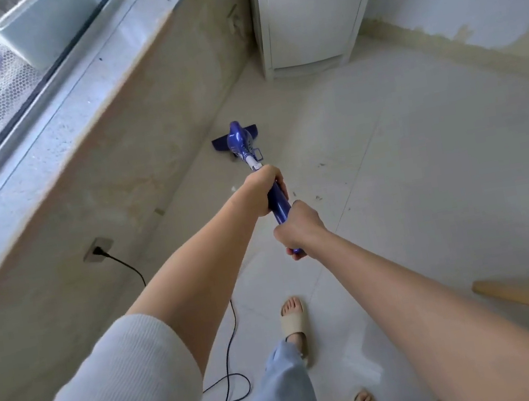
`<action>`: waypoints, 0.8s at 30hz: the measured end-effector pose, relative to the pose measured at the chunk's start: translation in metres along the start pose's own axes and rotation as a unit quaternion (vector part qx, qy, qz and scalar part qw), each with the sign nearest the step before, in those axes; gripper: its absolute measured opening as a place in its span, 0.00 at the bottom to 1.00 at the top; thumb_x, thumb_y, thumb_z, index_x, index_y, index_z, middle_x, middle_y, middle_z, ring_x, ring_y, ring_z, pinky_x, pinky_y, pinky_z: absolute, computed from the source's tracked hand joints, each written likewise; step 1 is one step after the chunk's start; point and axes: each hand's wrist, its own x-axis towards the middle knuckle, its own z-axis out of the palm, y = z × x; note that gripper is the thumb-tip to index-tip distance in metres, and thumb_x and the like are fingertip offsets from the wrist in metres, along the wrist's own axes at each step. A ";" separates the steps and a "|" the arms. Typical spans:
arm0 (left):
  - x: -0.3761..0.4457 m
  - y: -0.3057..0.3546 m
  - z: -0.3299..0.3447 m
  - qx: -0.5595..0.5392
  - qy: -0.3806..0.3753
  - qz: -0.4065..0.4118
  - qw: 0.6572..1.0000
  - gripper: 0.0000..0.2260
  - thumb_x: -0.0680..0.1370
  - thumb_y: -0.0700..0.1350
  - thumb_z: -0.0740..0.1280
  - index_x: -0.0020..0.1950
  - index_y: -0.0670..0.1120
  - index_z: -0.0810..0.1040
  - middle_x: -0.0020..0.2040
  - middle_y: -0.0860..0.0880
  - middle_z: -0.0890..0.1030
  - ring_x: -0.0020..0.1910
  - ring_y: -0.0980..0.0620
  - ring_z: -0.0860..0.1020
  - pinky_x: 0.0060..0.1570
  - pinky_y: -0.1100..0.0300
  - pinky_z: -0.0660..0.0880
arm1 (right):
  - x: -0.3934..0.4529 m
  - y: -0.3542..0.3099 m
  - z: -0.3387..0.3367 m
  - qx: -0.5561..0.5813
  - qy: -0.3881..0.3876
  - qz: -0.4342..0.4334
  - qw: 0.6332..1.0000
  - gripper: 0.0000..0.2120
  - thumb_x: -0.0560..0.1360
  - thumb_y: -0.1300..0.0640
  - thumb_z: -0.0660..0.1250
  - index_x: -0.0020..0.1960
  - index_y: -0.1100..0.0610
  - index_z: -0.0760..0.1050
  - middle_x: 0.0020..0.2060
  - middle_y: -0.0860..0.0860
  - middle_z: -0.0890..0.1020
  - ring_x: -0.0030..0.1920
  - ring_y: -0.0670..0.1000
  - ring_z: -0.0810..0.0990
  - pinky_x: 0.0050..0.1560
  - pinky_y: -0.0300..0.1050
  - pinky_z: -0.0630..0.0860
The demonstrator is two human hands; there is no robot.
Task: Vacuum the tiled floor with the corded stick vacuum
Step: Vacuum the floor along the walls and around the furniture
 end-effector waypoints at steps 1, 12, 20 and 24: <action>0.004 0.007 0.000 -0.001 -0.003 -0.001 1.000 0.06 0.73 0.35 0.59 0.37 0.42 0.67 0.29 0.45 0.71 0.28 0.48 0.70 0.43 0.57 0.71 | 0.006 -0.005 -0.003 -0.007 0.002 -0.001 1.000 0.11 0.76 0.65 0.61 0.55 0.58 0.63 0.38 0.52 0.71 0.30 0.49 0.74 0.30 0.42 0.76; -0.001 0.042 -0.013 0.032 -0.080 -0.016 0.996 0.08 0.73 0.34 0.59 0.34 0.41 0.68 0.25 0.46 0.71 0.25 0.50 0.69 0.33 0.59 0.71 | -0.020 -0.046 -0.010 0.083 -0.002 0.019 0.996 0.10 0.72 0.67 0.60 0.52 0.59 0.65 0.36 0.54 0.75 0.27 0.50 0.75 0.30 0.44 0.76; -0.013 0.070 -0.090 0.080 -0.127 -0.047 0.987 0.10 0.76 0.36 0.62 0.36 0.44 0.67 0.26 0.50 0.69 0.24 0.55 0.67 0.27 0.64 0.70 | -0.047 -0.107 0.047 0.201 -0.068 0.012 0.977 0.19 0.72 0.68 0.58 0.63 0.62 0.65 0.37 0.53 0.73 0.22 0.48 0.75 0.21 0.38 0.72; 0.007 0.087 -0.097 0.068 -0.116 -0.034 0.990 0.10 0.77 0.37 0.63 0.37 0.45 0.67 0.26 0.51 0.69 0.25 0.56 0.67 0.30 0.64 0.69 | -0.014 -0.124 0.054 0.207 -0.054 0.023 0.977 0.18 0.73 0.69 0.58 0.63 0.62 0.65 0.38 0.54 0.73 0.22 0.49 0.73 0.22 0.39 0.74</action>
